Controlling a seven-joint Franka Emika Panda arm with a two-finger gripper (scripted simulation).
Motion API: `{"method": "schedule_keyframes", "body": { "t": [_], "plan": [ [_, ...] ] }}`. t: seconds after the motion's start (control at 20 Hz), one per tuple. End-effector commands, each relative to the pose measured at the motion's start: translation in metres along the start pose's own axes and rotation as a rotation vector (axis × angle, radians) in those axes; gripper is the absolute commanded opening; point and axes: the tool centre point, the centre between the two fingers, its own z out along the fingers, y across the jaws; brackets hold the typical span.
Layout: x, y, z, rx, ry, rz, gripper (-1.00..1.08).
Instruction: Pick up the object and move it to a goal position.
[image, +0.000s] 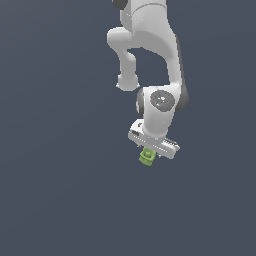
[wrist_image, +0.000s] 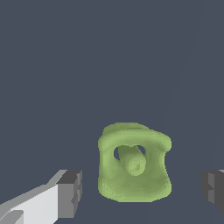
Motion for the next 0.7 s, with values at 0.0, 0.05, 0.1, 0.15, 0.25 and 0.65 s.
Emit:
{"method": "schedule_keyframes", "body": {
  "t": [0.0,0.05,0.1,0.15,0.25,0.65],
  "plan": [
    [0.0,0.0,0.0,0.0,0.0,0.0,1.0],
    [0.0,0.0,0.002,0.0,0.0,0.0,1.0],
    [0.0,0.0,0.004,0.0,0.0,0.0,1.0],
    [0.0,0.0,0.006,0.0,0.0,0.001,1.0],
    [0.0,0.0,0.014,0.0,0.0,0.002,1.0],
    [-0.001,0.0,0.049,0.0,0.001,0.004,1.0]
  ]
}}
